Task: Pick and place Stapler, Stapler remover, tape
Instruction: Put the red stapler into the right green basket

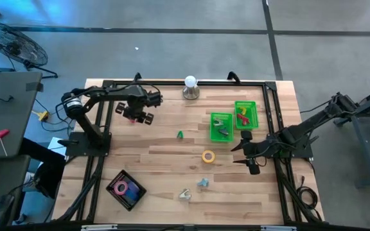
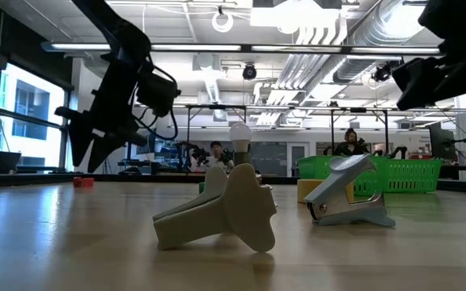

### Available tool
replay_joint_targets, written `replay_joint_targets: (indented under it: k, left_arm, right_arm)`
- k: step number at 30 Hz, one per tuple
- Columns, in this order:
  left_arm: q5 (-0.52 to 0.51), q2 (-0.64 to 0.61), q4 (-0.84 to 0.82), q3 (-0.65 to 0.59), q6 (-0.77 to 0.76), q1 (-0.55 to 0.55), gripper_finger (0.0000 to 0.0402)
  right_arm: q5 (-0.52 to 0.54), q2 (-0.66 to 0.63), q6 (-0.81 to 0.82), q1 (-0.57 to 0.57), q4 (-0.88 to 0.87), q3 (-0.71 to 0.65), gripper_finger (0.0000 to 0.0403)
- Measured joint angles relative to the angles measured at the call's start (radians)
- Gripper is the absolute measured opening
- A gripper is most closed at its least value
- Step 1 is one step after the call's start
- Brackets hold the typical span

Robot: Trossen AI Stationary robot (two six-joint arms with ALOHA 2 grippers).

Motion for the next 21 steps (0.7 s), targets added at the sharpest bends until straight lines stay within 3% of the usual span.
replay_joint_targets:
  k: [14, 21]
  left_arm:
    - [-0.010, 0.003, 0.064, -0.003, -0.013, 0.038, 0.0165]
    - [0.037, -0.003, 0.159, -0.097, -0.038, 0.077, 0.0165]
  right_arm:
    - [-0.001, 0.000, -0.025, 0.000, 0.037, -0.011, 0.0228]
    - [-0.046, 0.000, -0.024, 0.000, 0.037, -0.011, 0.0228]
